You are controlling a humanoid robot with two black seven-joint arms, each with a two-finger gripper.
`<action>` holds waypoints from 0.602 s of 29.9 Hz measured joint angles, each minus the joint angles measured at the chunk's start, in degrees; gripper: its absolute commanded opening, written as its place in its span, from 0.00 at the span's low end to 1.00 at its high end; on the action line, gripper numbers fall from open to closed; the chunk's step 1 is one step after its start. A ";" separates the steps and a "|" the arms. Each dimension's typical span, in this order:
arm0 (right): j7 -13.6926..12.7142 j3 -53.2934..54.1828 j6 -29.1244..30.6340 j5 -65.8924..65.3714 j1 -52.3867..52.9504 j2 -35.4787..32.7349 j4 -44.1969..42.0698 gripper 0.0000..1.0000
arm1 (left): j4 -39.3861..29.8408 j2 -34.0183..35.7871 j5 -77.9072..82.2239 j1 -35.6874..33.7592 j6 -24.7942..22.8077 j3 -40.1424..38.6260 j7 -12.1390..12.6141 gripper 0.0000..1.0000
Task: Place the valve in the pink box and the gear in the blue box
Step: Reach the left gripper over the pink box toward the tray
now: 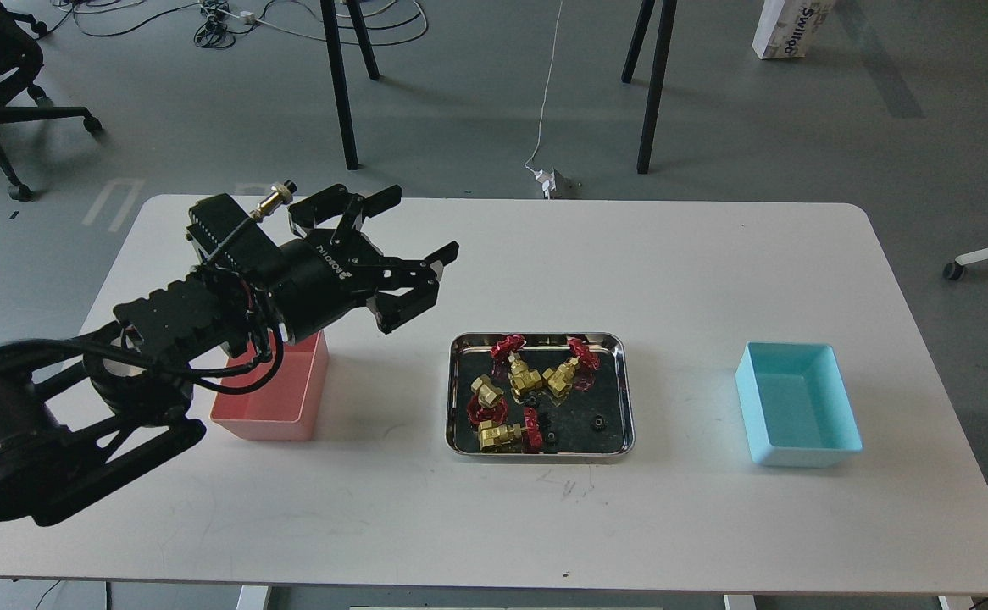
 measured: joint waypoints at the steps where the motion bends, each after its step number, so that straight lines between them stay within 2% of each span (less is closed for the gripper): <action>1: -0.01 -0.06 0.00 -0.08 -0.10 0.01 0.02 0.99 | 1.80 -1.32 0.00 1.39 0.21 0.02 0.07 0.88; 7: 0.06 -1.06 0.00 -0.46 -0.60 0.30 -0.29 0.99 | 10.87 -9.73 0.01 5.36 1.82 0.12 0.15 0.88; 18: 0.51 -3.48 -0.58 -1.17 -3.58 2.24 -0.71 0.99 | 18.82 -19.95 0.01 7.12 1.60 4.42 1.34 0.88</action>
